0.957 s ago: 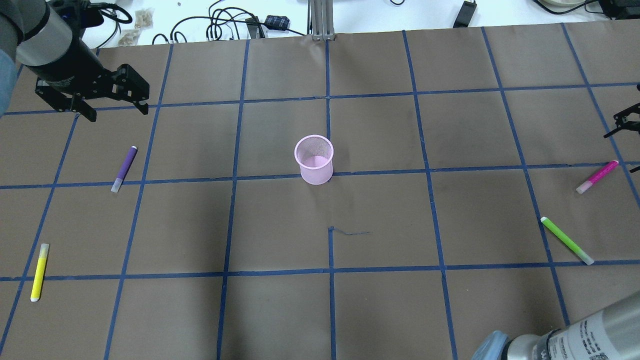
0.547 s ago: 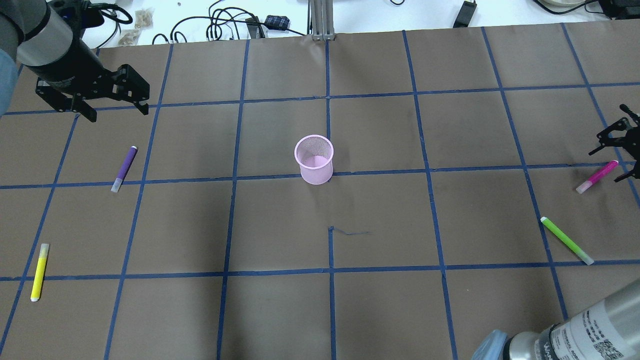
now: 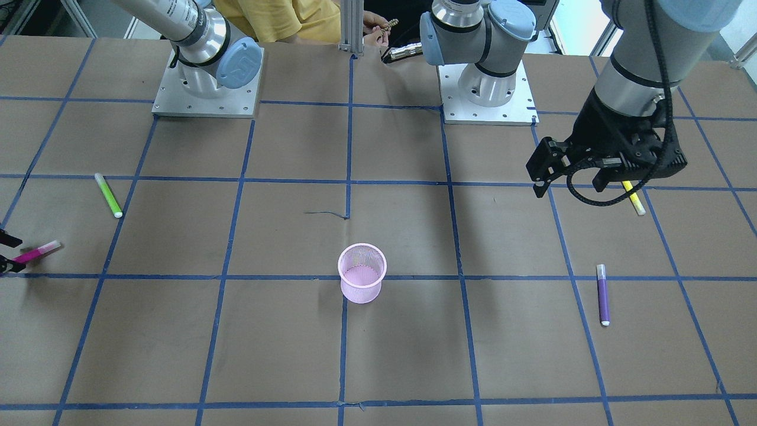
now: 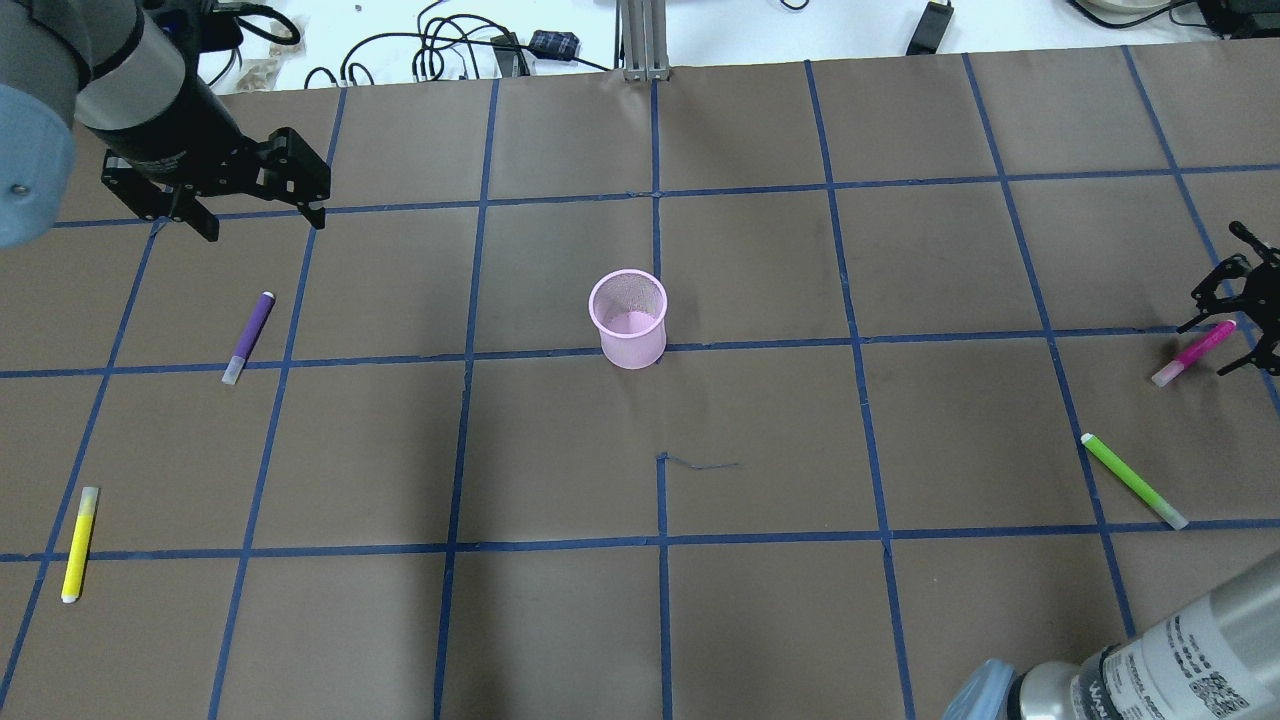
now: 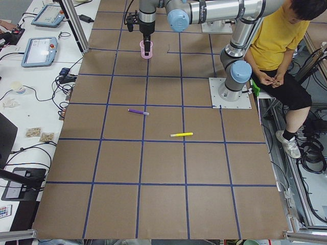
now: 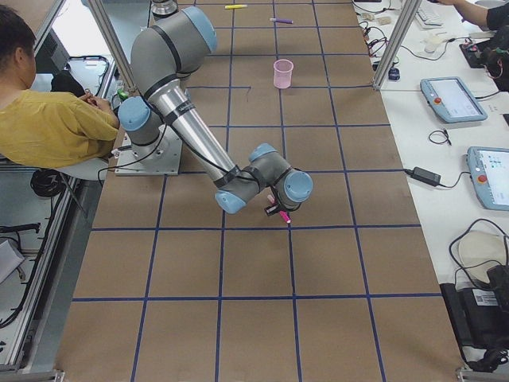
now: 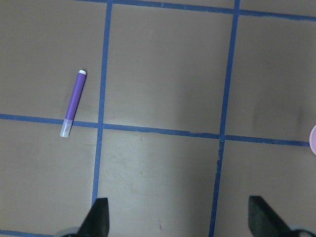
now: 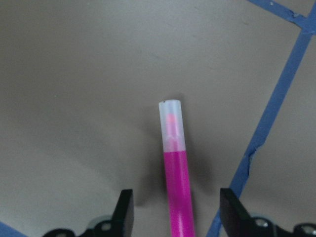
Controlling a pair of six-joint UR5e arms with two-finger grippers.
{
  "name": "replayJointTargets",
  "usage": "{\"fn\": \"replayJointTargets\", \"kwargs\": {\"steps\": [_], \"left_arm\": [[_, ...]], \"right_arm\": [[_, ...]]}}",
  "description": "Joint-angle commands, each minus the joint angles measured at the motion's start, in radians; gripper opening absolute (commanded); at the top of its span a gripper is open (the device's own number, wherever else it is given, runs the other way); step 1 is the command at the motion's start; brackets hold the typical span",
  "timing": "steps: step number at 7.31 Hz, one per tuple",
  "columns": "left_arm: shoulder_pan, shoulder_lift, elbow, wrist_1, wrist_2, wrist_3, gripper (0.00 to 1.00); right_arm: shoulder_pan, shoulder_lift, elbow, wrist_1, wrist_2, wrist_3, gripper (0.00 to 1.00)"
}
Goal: Insert purple and pink pens into pink cup
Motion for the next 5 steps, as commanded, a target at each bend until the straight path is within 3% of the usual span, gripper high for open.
{"fn": "replayJointTargets", "kwargs": {"steps": [1,2,3,4,5], "left_arm": [[-0.067,0.015,0.021,-0.002,0.022,-0.046,1.00],[-0.072,0.023,0.028,-0.024,0.011,-0.049,1.00],[-0.101,0.018,0.028,-0.027,0.008,-0.064,1.00],[-0.121,0.018,0.029,-0.027,0.009,-0.068,1.00],[-0.124,0.023,0.029,-0.028,0.008,-0.068,1.00]], "right_arm": [[0.000,0.015,-0.004,-0.002,0.000,0.003,0.50],[0.000,0.015,-0.004,-0.002,0.000,0.003,0.41],[0.000,0.015,-0.004,-0.003,0.003,0.003,0.14],[0.000,0.012,-0.004,-0.002,0.003,0.003,0.00],[0.000,0.008,-0.007,0.003,0.003,0.006,0.00]]}}
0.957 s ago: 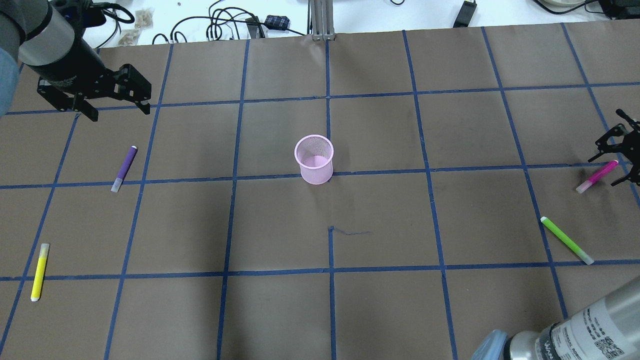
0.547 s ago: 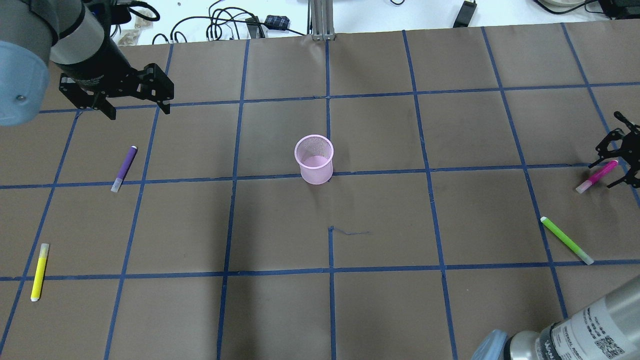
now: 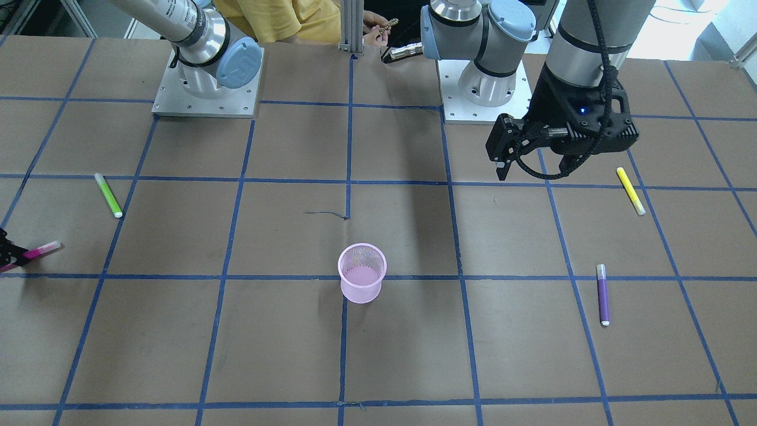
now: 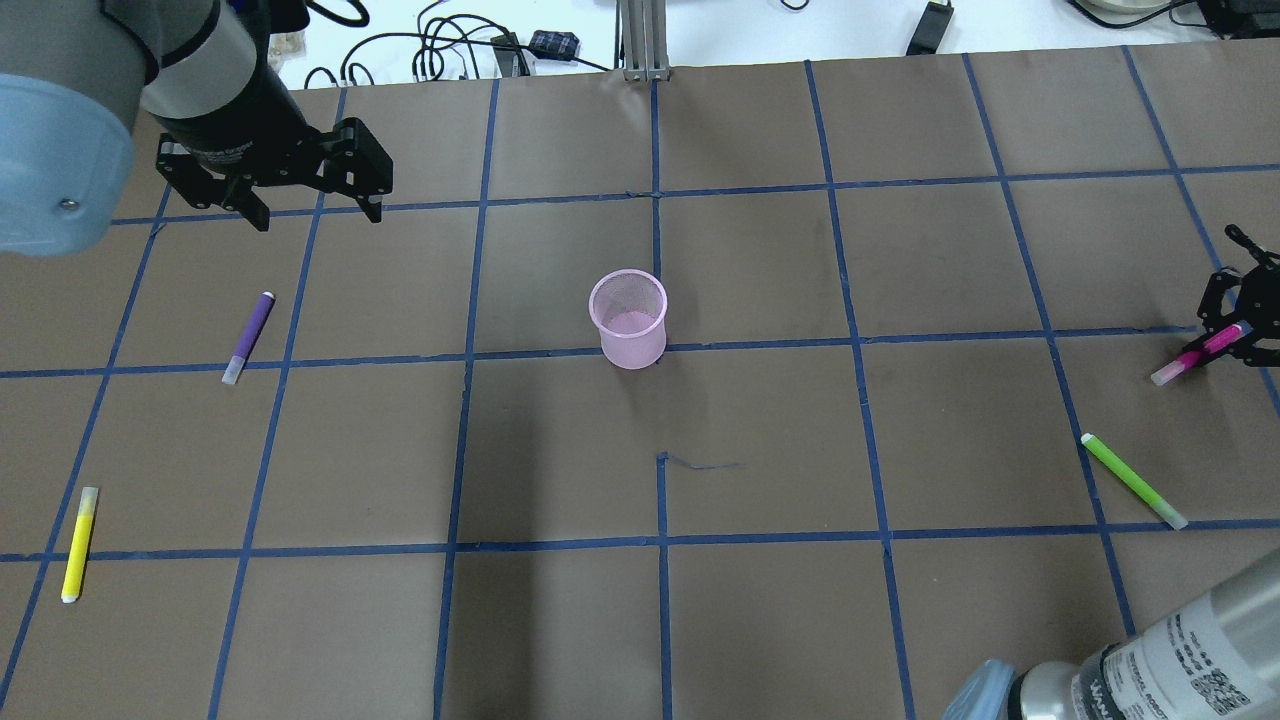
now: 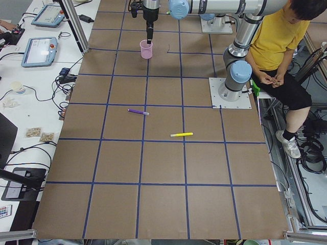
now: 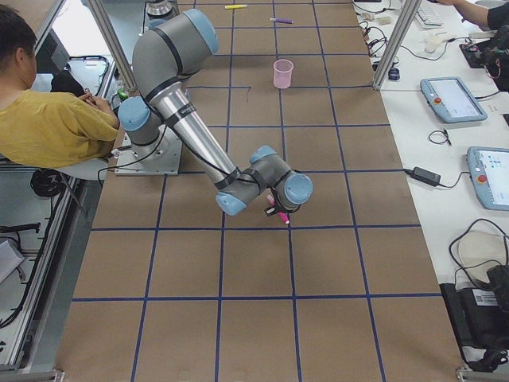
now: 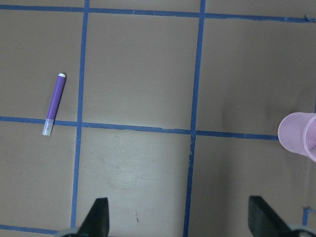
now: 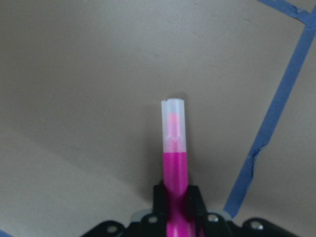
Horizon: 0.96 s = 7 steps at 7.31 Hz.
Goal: Insert purple and pink pens into pink cup
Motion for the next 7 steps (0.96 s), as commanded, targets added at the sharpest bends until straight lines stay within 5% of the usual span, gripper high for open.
{"fn": "replayJointTargets", "kwargs": {"steps": [1,4,7], "left_arm": [[0.010,0.009,0.001,-0.004,0.000,0.013,1.00],[0.178,-0.055,-0.019,0.017,-0.024,0.274,1.00],[0.301,-0.254,-0.057,0.207,0.081,0.565,1.00]], "right_arm": [[0.000,-0.020,-0.001,0.009,0.002,0.019,0.00],[0.073,-0.214,0.011,0.055,0.025,0.228,0.00],[0.387,-0.405,0.013,0.124,0.006,0.585,0.00]]}}
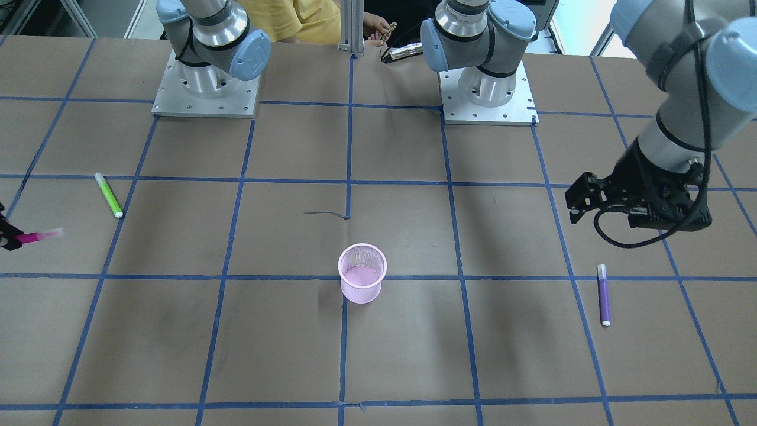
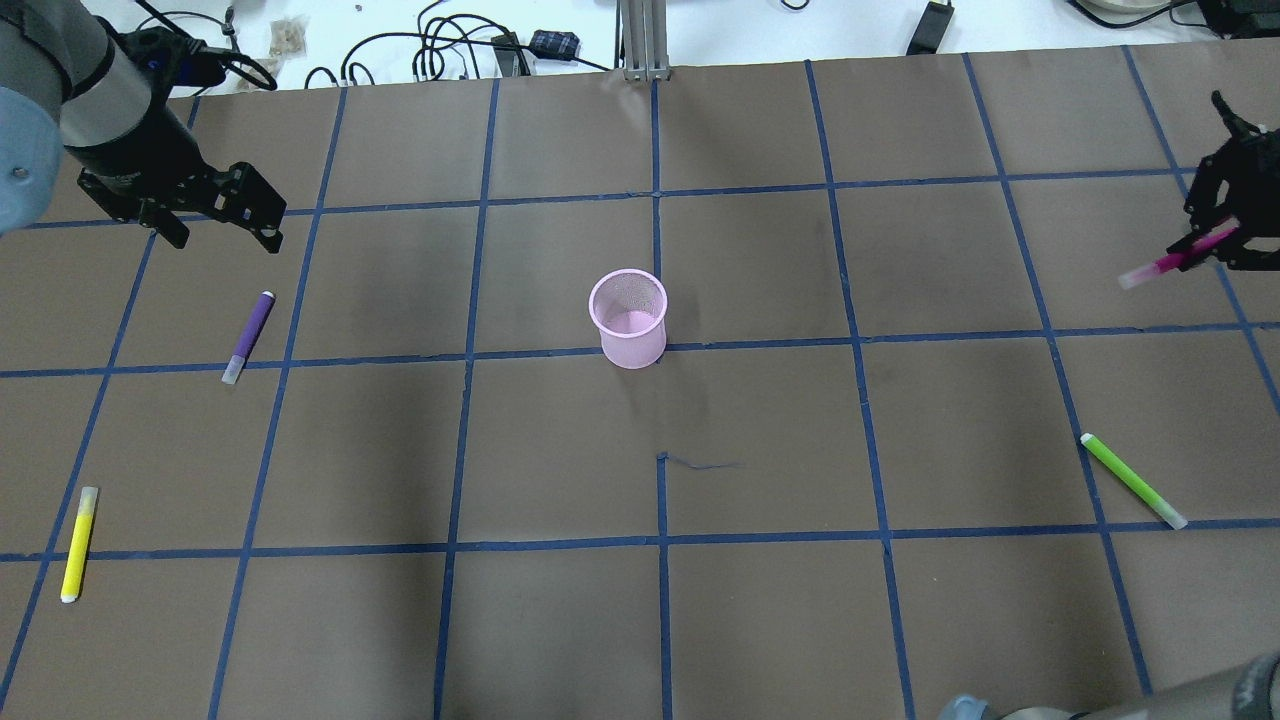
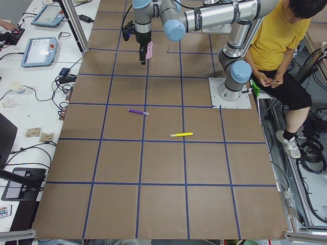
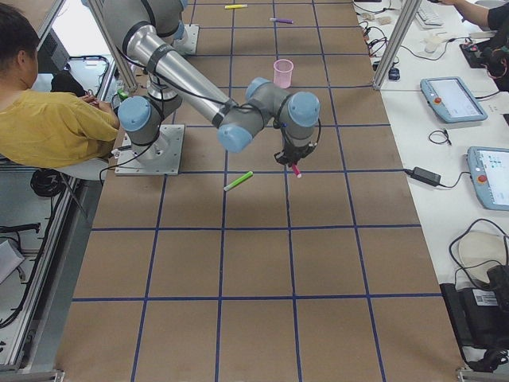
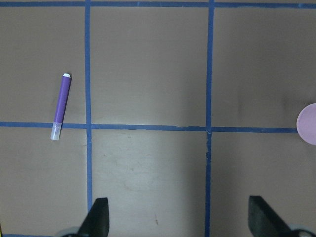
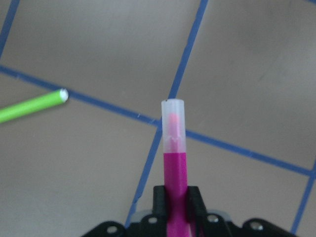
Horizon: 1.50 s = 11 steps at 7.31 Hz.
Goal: Insert purple and pink pens into pink cup
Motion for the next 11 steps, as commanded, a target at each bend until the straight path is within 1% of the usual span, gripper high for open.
{"fn": "replayJointTargets", "kwargs": {"steps": [1,2,3,4,5,6,7,8,9,10,11], "left_arm": [[0.029,-0.175,-0.008,0.127,0.120,0.157,1.00],[0.037,-0.219,-0.002,0.138,0.123,0.223,1.00],[0.045,-0.263,0.000,0.203,0.122,0.265,1.00],[0.057,-0.306,0.000,0.255,0.119,0.296,1.00],[0.063,-0.334,0.001,0.257,0.117,0.296,1.00],[0.075,-0.361,0.001,0.282,0.120,0.296,1.00],[0.080,-0.387,0.021,0.327,0.125,0.298,1.00],[0.081,-0.406,0.026,0.328,0.119,0.288,1.00],[0.083,-0.421,0.027,0.328,0.117,0.272,1.00],[0.085,-0.440,0.030,0.331,0.120,0.218,0.93],[0.083,-0.447,0.030,0.331,0.122,0.200,0.89]], "right_arm": [[0.268,-0.093,-0.002,0.016,-0.014,0.311,0.00],[0.417,-0.107,-0.006,-0.001,-0.090,0.492,0.00],[0.582,-0.106,-0.011,-0.044,-0.202,0.651,0.00],[0.730,-0.078,-0.008,-0.128,-0.329,0.816,0.00],[0.825,-0.025,-0.016,-0.212,-0.397,0.971,0.00],[0.889,0.020,-0.019,-0.292,-0.419,1.037,0.00],[0.950,0.060,-0.023,-0.349,-0.508,1.147,0.00],[1.017,0.115,-0.028,-0.371,-0.586,1.240,0.00],[1.083,0.173,-0.034,-0.362,-0.701,1.254,0.00],[1.125,0.213,-0.048,-0.358,-0.787,1.256,0.00],[1.135,0.232,-0.060,-0.358,-0.800,1.257,0.07]]}}
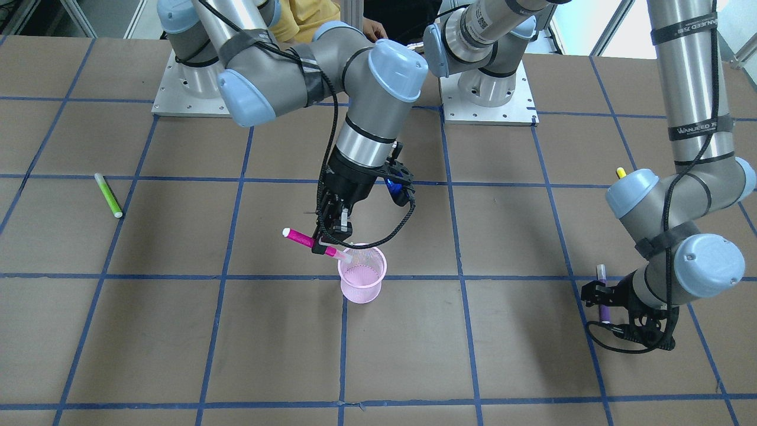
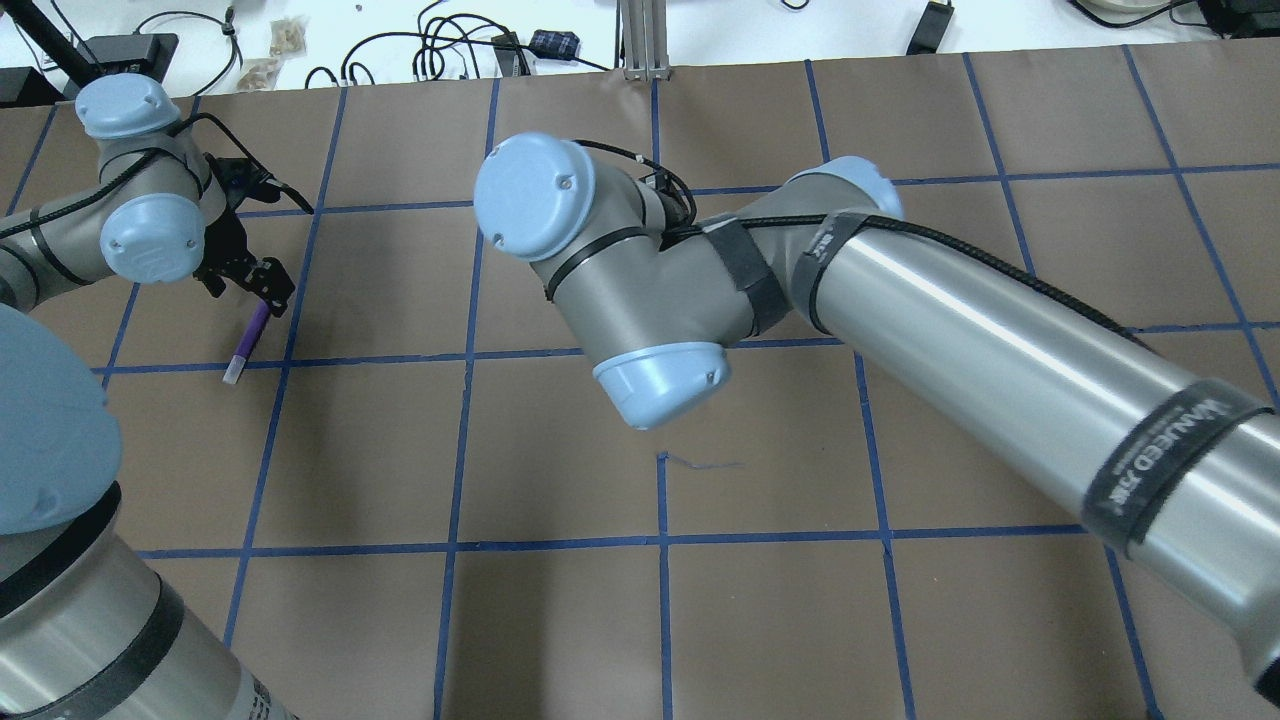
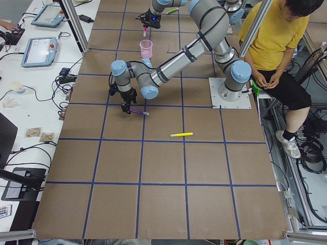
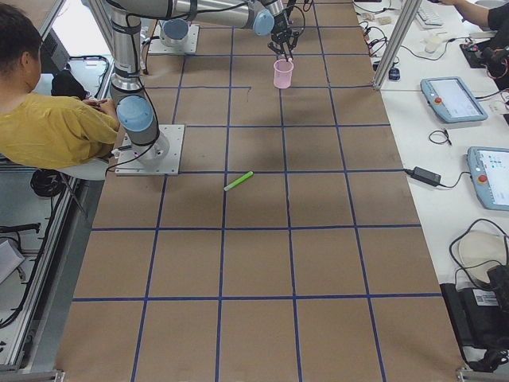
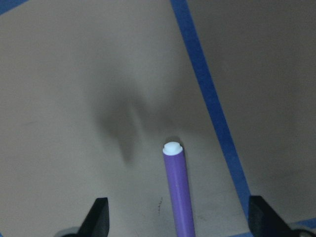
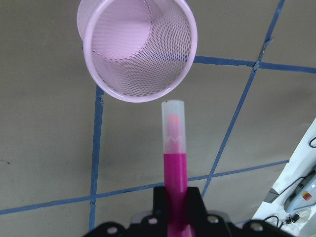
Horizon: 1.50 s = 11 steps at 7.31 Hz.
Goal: Insert purple and pink pens into pink cup
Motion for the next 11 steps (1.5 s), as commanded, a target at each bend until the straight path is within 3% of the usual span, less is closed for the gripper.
{"fn": "replayJointTargets", "kwargs": {"steps": [1,3,4,5,6,7,8,10,11], "left_arm": [[0.001,-0.017,0.002,0.003,0.002,-0.040,0.62],[0.008,-0.017,-0.003,0.003,0.002,-0.054,0.59],[0.008,-0.016,-0.004,0.003,-0.004,-0.054,0.50],[0.008,-0.016,-0.006,0.003,-0.010,-0.066,0.33],[0.008,-0.017,-0.010,0.003,-0.010,-0.074,0.27],[0.008,-0.017,-0.009,0.003,-0.012,-0.077,0.06],[0.009,-0.017,-0.009,0.003,-0.035,-0.089,0.00],[0.005,0.013,0.003,-0.006,-0.043,-0.112,0.00],[0.003,0.044,0.003,-0.010,-0.046,-0.112,0.00]], "right_arm": [[0.049,0.055,-0.023,0.000,-0.059,0.005,0.04],[0.083,0.101,-0.031,0.000,-0.063,0.008,0.03],[0.083,0.104,-0.031,-0.002,-0.063,0.006,0.05],[0.083,0.107,-0.032,-0.003,-0.065,0.005,0.16],[0.082,0.109,-0.034,-0.006,-0.064,-0.004,0.73],[0.079,0.108,-0.035,-0.006,-0.063,-0.006,1.00],[0.069,0.098,-0.037,-0.006,-0.059,-0.010,1.00],[0.019,0.053,-0.061,-0.002,-0.028,-0.065,1.00],[-0.050,0.004,-0.061,0.008,0.052,-0.091,1.00]]}}
